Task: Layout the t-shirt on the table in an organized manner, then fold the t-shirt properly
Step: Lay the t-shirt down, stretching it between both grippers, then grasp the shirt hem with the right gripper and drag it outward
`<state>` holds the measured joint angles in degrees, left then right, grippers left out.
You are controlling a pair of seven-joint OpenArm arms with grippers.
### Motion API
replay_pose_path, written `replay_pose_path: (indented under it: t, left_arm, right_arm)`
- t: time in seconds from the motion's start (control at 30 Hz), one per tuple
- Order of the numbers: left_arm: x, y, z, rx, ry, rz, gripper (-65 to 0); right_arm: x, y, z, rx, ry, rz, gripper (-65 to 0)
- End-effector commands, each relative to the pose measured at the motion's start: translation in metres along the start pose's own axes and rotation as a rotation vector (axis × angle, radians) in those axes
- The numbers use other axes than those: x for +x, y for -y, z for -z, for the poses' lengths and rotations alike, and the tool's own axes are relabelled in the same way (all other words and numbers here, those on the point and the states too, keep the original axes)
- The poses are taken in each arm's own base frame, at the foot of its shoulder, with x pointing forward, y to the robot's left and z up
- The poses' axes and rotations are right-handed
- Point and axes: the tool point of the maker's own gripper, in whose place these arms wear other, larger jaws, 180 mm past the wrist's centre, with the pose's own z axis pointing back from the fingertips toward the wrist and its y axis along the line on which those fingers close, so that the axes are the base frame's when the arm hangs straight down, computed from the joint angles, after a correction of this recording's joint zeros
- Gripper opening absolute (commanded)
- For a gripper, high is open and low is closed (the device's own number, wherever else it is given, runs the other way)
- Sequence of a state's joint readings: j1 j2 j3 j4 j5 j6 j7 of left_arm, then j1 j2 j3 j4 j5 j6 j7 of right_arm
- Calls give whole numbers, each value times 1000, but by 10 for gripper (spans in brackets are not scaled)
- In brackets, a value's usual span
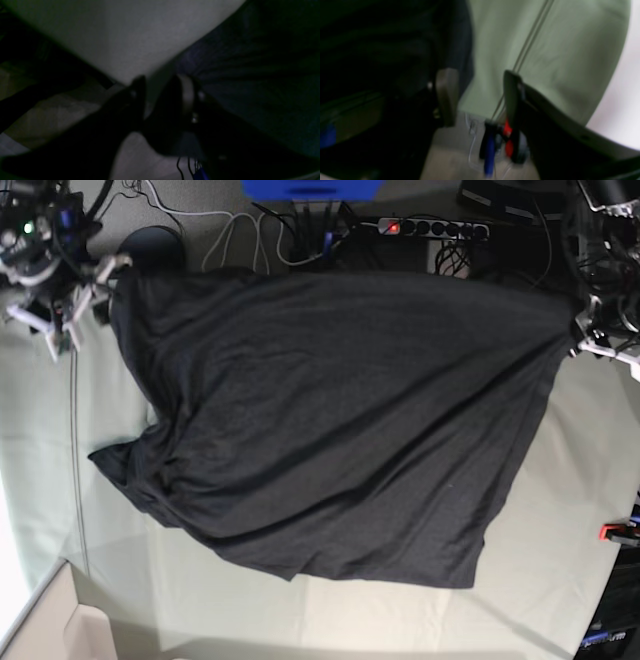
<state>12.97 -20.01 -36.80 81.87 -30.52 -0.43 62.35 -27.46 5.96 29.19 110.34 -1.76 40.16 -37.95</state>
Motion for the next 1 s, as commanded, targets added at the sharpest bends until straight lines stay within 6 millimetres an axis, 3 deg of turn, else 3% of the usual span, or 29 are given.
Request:
replay_pose_path:
  t: [0.0,0.1,0.17,0.27,0.4,0.47,0.57,0.63,0.73,0.87,0.97]
  left_arm:
    - [15,-4,-7,9,39,8,-368]
    - [24,2,-8,-4,59,7,-234]
    - [29,7,-12,-10,78,16,-202]
    - [42,17,-23,-26,129,44,-200]
    - [61,35,-45,-52,218,98,-200]
    - [61,39,-53,-57,243,101,-200]
    - [67,30,-74,-48,319,48,-199]
    - [70,19,-85,-35,363,-3,-198]
    - [78,3,-101,-7,419,-51,-197]
    - [81,-14,-107,22,439,-91,-198]
    - [81,-17,-108,28,443,-100,-198]
  right_arm:
    - [25,11,-1,-27,78,-6,-323]
    - [72,31,7,-73,190,4,-296]
    - [98,39,14,-82,246,17,-296]
    - [141,62,37,-99,312,65,-296]
    - [186,89,95,-81,266,131,-298]
    - [201,98,121,-48,215,149,-299]
    - [225,90,159,81,193,208,-299]
    - [239,86,173,151,228,256,-299]
    - [245,77,187,230,298,336,-299]
    - [236,66,195,263,366,400,-299]
    - [217,56,199,263,395,425,-299]
